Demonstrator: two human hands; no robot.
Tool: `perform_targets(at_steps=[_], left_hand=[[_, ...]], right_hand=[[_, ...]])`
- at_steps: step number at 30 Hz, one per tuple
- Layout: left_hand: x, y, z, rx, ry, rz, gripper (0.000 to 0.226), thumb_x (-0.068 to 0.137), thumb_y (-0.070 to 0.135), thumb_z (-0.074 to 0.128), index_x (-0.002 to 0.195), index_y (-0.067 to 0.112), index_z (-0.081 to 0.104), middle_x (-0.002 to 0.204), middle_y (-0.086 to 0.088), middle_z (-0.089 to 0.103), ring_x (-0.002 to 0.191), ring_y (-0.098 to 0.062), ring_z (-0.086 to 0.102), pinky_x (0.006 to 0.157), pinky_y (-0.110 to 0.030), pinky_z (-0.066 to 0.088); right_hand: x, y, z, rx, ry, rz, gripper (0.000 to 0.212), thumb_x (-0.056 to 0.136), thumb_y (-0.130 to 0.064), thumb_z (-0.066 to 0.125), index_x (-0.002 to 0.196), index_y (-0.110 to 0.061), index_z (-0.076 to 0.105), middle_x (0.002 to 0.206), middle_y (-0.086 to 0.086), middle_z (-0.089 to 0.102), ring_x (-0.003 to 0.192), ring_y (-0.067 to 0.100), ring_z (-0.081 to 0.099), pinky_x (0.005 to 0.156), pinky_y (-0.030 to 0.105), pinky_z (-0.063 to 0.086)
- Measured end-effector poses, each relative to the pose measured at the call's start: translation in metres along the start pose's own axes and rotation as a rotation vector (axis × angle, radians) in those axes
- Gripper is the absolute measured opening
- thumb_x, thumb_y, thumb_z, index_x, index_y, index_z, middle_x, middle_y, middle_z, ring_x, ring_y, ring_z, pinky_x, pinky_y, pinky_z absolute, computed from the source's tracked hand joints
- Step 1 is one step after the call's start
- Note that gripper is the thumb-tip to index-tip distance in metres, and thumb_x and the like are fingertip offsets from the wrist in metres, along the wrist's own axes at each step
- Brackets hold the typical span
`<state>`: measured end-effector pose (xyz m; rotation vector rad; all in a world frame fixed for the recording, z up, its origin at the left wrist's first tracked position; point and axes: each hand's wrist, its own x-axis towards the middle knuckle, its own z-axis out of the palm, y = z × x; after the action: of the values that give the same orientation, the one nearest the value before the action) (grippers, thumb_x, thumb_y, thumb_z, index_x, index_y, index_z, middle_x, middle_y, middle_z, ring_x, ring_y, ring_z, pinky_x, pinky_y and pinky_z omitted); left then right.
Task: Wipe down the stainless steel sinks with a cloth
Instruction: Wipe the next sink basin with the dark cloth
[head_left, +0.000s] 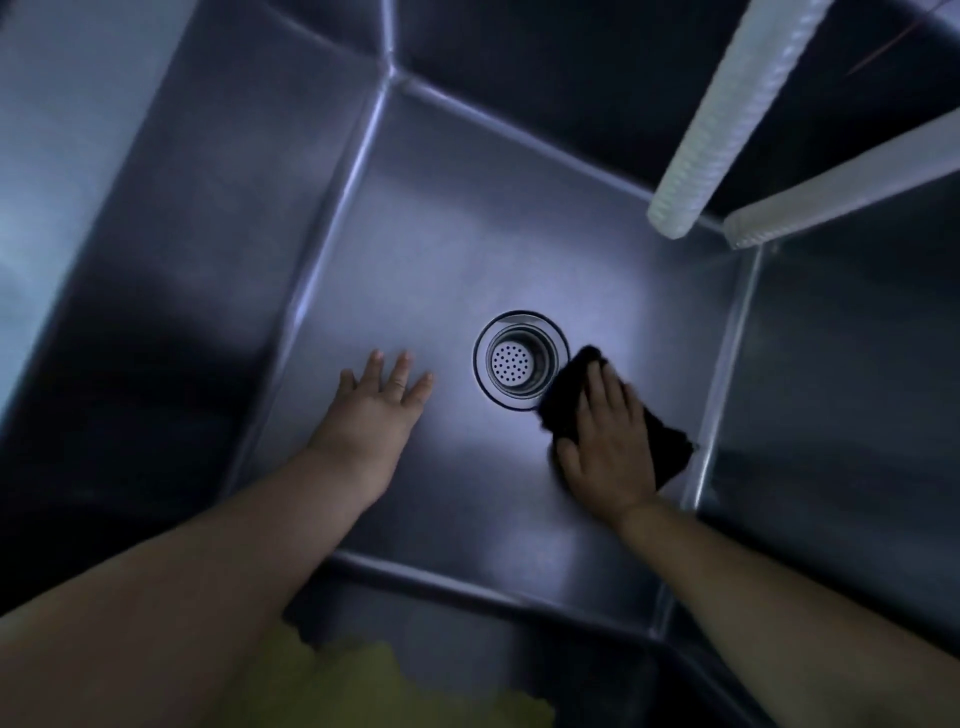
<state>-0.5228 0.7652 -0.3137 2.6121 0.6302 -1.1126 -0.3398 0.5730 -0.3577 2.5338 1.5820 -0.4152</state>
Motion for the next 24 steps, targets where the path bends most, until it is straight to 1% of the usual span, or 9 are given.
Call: perform_targets(at_steps=[4,8,11,13,15,17,19,22,24], left_hand=[[-0.009,-0.015,-0.024,-0.045,0.041,-0.037,0.07,0.088,0.012,0.05,0.148,0.013,0.015,0.159,-0.01,0.001,0.143,-0.027,0.014,0.111,-0.043,0.029],[-0.031,-0.031,-0.041,0.015,0.19,-0.113,0.046,0.089,0.018,0.052,0.133,0.013,0.04,0.145,-0.009,0.034,0.131,-0.025,0.035,0.099,-0.039,0.036],[-0.055,-0.037,-0.055,0.017,0.291,-0.138,0.033,0.088,0.021,0.05,0.121,0.017,0.047,0.132,-0.004,0.045,0.125,-0.024,0.04,0.096,-0.036,0.035],[-0.072,-0.039,-0.063,0.013,0.369,-0.112,0.036,0.087,0.017,0.036,0.121,0.016,0.05,0.132,-0.006,0.048,0.126,-0.026,0.041,0.099,-0.037,0.033],[-0.089,-0.045,-0.075,0.024,0.502,-0.052,0.045,0.08,0.016,0.026,0.11,0.013,0.059,0.122,-0.01,0.058,0.119,-0.03,0.05,0.096,-0.038,0.037],[-0.1,-0.055,-0.087,0.102,0.626,-0.01,0.033,0.082,0.014,0.035,0.097,0.011,0.064,0.107,-0.011,0.065,0.11,-0.032,0.056,0.093,-0.04,0.041],[-0.101,-0.07,-0.098,0.175,0.71,0.013,0.023,0.086,0.011,0.043,0.091,0.01,0.065,0.099,-0.012,0.067,0.113,-0.032,0.055,0.098,-0.043,0.039],[-0.1,-0.087,-0.109,0.242,0.725,0.026,0.029,0.088,0.007,0.037,0.096,0.009,0.065,0.101,-0.013,0.067,0.127,-0.032,0.046,0.11,-0.044,0.029],[-0.098,-0.092,-0.109,0.276,0.695,0.048,0.029,0.086,0.005,0.039,0.096,0.009,0.065,0.098,-0.012,0.068,0.129,-0.032,0.044,0.112,-0.046,0.024]], right_hand=[[-0.022,-0.042,0.011,-0.01,-0.069,-0.204,0.059,0.078,-0.036,0.044,0.12,0.003,0.058,0.148,0.024,0.032,0.138,0.041,0.029,0.111,0.054,0.021],[-0.002,-0.082,0.006,0.005,-0.063,-0.36,0.055,0.079,-0.036,0.045,0.118,0.0,0.061,0.147,0.022,0.036,0.138,0.04,0.03,0.112,0.058,0.022],[0.03,-0.103,-0.004,-0.001,-0.055,-0.438,0.058,0.079,-0.036,0.048,0.124,0.0,0.058,0.147,0.02,0.037,0.138,0.038,0.032,0.112,0.057,0.019],[0.058,-0.108,-0.012,-0.04,-0.041,-0.474,0.061,0.078,-0.036,0.056,0.127,0.0,0.056,0.148,0.02,0.035,0.139,0.037,0.03,0.113,0.055,0.017],[0.09,-0.107,-0.02,-0.079,-0.03,-0.449,0.065,0.078,-0.038,0.058,0.131,0.0,0.052,0.151,0.02,0.03,0.141,0.037,0.026,0.115,0.052,0.015],[0.121,-0.102,-0.029,-0.095,-0.026,-0.379,0.067,0.083,-0.04,0.05,0.137,-0.001,0.045,0.154,0.019,0.022,0.143,0.035,0.019,0.116,0.048,0.012],[0.146,-0.096,-0.035,-0.101,-0.007,-0.306,0.067,0.086,-0.04,0.043,0.141,-0.001,0.038,0.157,0.018,0.016,0.144,0.033,0.014,0.117,0.047,0.009],[0.178,-0.095,-0.041,-0.055,0.031,-0.197,0.067,0.09,-0.039,0.036,0.145,0.0,0.029,0.158,0.017,0.01,0.145,0.033,0.009,0.117,0.047,0.006],[0.196,-0.101,-0.045,-0.013,0.046,-0.108,0.068,0.091,-0.039,0.033,0.147,-0.001,0.024,0.158,0.017,0.007,0.146,0.033,0.005,0.118,0.047,0.004]])
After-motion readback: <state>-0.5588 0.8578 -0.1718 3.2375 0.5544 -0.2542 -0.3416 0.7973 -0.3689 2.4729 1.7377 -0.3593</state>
